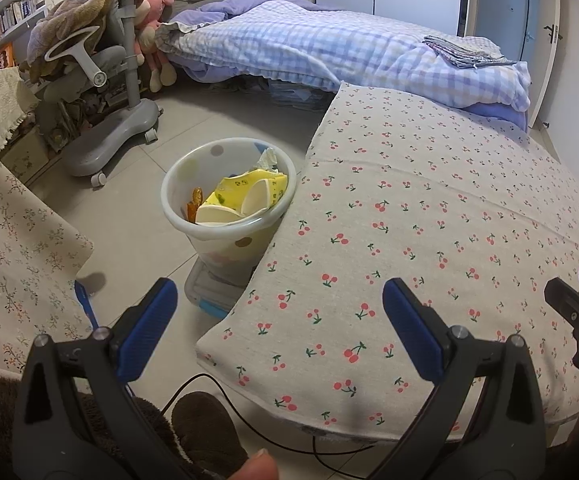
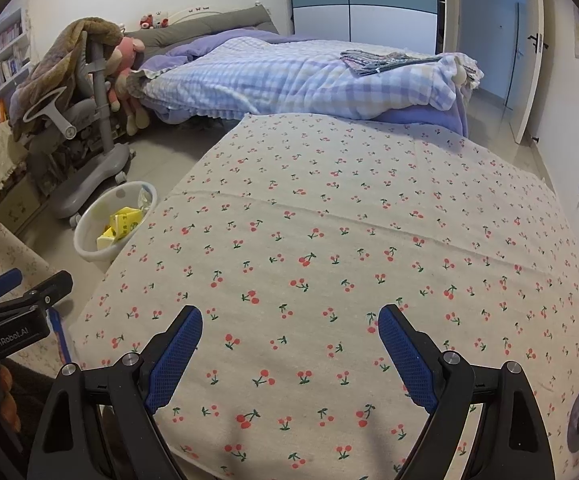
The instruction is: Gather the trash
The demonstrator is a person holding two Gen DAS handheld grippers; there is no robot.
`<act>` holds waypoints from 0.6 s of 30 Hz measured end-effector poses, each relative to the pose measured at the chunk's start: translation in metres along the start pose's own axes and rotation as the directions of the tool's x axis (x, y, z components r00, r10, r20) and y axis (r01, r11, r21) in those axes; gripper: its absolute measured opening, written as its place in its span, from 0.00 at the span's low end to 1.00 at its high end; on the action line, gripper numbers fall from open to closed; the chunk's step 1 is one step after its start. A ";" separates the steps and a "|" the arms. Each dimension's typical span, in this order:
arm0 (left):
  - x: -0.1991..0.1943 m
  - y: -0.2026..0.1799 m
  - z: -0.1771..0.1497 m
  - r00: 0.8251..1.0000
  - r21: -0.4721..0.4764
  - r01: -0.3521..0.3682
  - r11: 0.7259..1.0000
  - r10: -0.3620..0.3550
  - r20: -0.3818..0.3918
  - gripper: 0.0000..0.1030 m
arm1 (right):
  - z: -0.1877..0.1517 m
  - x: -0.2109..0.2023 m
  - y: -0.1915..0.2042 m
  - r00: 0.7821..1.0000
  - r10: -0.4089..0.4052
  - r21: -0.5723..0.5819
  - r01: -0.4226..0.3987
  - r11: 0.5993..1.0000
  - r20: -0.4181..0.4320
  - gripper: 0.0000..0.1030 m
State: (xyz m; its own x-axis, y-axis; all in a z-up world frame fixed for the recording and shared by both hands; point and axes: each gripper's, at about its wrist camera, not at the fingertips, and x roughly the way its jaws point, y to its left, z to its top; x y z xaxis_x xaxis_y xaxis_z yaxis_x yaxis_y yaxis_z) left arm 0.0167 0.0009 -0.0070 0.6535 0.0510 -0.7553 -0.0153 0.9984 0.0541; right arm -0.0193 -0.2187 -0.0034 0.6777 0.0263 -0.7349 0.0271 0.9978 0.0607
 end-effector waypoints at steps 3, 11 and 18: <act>0.000 0.000 0.000 1.000 0.002 -0.002 1.000 0.002 0.002 0.99 | 0.000 0.000 0.000 1.000 -0.001 0.001 0.001 1.000 0.000 0.88; -0.002 0.001 -0.001 1.000 0.003 -0.012 1.000 0.012 0.005 0.99 | 0.000 0.000 0.001 1.000 -0.001 0.000 0.001 1.000 0.000 0.88; -0.003 0.002 0.001 1.000 -0.009 -0.008 1.000 0.008 0.002 0.99 | 0.002 0.005 0.003 1.000 0.001 -0.004 -0.001 1.000 -0.002 0.88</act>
State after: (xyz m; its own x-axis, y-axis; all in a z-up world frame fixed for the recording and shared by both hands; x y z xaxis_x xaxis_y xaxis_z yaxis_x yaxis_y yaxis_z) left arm 0.0155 0.0025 -0.0046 0.6546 0.0584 -0.7537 -0.0268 0.9982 0.0541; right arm -0.0141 -0.2158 -0.0054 0.6762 0.0278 -0.7362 0.0232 0.9980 0.0590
